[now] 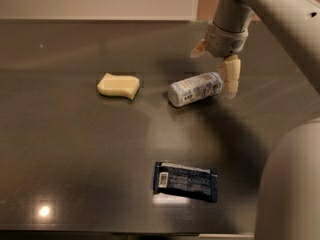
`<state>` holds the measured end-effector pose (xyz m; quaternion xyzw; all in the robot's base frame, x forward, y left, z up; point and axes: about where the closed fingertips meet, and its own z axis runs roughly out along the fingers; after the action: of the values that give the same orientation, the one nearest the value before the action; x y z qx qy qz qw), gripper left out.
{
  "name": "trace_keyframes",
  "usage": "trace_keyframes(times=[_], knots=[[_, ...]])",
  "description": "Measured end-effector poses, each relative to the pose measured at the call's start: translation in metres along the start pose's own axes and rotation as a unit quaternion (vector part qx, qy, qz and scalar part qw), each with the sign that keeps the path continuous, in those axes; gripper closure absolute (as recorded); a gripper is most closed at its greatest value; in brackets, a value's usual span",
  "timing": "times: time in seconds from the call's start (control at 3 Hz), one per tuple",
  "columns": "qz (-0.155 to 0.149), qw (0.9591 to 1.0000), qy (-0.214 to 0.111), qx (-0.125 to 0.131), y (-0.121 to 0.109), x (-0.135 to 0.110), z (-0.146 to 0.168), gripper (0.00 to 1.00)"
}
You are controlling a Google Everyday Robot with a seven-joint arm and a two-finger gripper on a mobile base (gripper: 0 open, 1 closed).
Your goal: Place blue plastic bottle upright
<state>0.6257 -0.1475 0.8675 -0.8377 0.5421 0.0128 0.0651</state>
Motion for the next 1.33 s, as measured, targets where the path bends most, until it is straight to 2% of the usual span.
trace_keyframes(times=[0.67, 1.0, 1.33], knots=[[-0.005, 0.9998, 0.003, -0.019, -0.003, 0.008, 0.020, 0.00], [-0.008, 0.9996, 0.009, -0.026, -0.003, 0.009, 0.026, 0.16], [-0.008, 0.9993, 0.013, -0.033, -0.001, 0.008, 0.030, 0.41]])
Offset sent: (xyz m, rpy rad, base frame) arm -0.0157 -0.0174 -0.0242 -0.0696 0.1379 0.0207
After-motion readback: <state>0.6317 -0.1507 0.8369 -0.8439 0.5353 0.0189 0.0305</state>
